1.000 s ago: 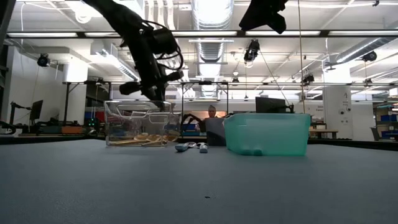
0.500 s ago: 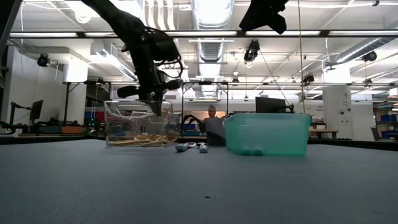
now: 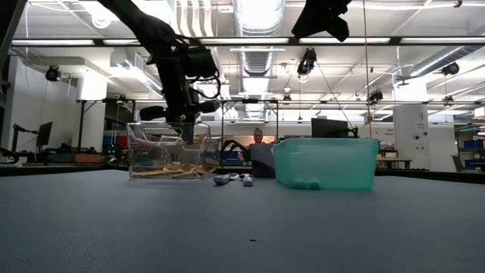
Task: Sort silverware by color (type)
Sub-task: Put the gold spoon into the transparent bin
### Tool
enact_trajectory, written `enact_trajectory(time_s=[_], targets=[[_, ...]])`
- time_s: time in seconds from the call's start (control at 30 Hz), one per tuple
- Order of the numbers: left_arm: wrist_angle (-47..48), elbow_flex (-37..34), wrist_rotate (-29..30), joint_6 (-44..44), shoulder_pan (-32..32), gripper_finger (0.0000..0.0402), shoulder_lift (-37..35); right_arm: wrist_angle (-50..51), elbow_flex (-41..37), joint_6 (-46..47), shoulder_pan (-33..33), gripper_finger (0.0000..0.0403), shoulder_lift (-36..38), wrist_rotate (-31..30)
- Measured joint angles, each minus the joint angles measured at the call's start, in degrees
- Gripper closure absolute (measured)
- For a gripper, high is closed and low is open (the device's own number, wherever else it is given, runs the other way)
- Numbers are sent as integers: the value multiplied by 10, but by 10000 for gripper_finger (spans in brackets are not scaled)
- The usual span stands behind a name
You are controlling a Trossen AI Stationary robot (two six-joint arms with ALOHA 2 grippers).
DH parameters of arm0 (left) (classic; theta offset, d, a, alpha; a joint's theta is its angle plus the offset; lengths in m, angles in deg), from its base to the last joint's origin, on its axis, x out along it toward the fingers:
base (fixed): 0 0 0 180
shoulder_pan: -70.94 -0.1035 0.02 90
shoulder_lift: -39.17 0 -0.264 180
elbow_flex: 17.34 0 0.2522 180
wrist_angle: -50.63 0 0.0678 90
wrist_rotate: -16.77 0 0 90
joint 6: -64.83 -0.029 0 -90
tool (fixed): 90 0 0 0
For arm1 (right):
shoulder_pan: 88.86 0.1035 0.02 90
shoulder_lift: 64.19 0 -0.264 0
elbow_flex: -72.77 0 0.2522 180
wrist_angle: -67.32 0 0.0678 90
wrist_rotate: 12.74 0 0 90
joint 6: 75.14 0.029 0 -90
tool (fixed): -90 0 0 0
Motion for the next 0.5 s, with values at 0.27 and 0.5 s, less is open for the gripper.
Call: enact_trajectory(time_s=[0.27,0.5], targets=[[-11,-34,-2,19,2,401,0,0,0,2,0,340,0,0],[-21,-43,-2,18,3,401,0,0,0,2,0,340,0,-1]])
